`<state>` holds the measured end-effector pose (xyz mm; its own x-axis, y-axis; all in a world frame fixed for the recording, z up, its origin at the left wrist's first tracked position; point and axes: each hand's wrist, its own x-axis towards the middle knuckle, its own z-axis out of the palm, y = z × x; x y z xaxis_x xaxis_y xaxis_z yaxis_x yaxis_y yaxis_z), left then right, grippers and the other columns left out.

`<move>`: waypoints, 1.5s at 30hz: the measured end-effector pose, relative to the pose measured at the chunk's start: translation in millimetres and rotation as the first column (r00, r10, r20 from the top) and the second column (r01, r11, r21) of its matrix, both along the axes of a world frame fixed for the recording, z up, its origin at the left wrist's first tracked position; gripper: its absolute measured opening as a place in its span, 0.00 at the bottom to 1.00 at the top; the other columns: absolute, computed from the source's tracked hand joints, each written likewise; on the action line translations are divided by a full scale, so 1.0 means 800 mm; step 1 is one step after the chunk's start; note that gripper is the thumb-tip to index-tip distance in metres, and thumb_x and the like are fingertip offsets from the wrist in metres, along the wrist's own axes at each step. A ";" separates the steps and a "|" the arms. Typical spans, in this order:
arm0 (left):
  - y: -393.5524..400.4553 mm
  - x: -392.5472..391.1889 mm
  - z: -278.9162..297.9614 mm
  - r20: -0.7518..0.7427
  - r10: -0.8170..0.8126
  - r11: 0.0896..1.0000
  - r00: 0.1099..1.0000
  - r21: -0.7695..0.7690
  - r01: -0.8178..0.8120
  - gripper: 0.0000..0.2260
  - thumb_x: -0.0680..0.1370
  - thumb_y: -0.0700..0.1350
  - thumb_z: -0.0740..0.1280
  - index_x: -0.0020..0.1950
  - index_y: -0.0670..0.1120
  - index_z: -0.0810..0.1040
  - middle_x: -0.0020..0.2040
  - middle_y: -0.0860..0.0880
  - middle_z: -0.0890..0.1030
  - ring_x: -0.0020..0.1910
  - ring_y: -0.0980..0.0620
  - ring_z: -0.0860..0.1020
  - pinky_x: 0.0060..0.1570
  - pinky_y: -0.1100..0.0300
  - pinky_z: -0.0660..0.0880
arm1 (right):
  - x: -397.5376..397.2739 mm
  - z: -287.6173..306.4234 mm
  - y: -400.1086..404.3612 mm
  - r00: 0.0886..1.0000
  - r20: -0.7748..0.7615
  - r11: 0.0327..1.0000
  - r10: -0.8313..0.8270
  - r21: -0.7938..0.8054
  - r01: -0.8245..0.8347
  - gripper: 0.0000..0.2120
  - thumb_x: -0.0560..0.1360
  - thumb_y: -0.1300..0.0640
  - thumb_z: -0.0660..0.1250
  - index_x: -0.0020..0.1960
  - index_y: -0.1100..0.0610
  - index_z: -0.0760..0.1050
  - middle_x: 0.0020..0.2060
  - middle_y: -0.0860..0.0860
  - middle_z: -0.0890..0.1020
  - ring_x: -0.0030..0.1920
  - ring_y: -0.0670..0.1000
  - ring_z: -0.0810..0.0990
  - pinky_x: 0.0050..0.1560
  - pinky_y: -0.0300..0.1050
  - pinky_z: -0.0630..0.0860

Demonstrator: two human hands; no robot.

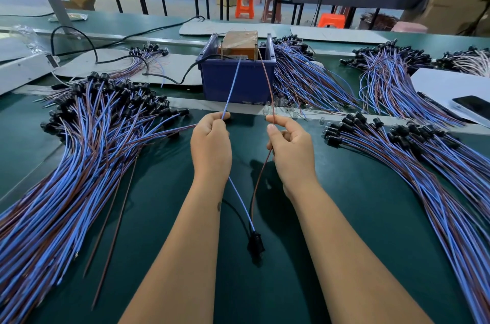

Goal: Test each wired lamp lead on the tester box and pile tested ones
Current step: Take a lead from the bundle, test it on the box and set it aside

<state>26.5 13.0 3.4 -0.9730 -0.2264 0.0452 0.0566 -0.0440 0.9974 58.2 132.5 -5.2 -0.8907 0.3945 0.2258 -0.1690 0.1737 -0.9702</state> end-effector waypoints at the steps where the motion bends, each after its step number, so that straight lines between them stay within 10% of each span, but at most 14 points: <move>1: -0.001 0.000 0.000 -0.006 -0.001 1.000 1.000 0.001 0.001 0.14 0.77 0.36 0.55 0.51 0.48 0.79 0.25 0.56 0.68 0.21 0.59 0.61 0.20 0.67 0.59 | 0.000 0.000 0.000 1.000 0.005 1.000 0.000 -0.003 0.000 0.09 0.80 0.57 0.62 0.52 0.44 0.77 0.28 0.47 0.72 0.28 0.40 0.70 0.33 0.32 0.70; 45: -0.008 -0.007 -0.004 0.030 0.021 0.997 0.999 -0.078 -0.018 0.15 0.79 0.40 0.57 0.61 0.51 0.77 0.31 0.55 0.77 0.19 0.61 0.64 0.21 0.70 0.63 | -0.002 0.005 -0.002 0.997 0.078 0.998 0.000 0.057 -0.004 0.08 0.81 0.57 0.62 0.55 0.47 0.76 0.32 0.50 0.74 0.28 0.36 0.72 0.28 0.27 0.67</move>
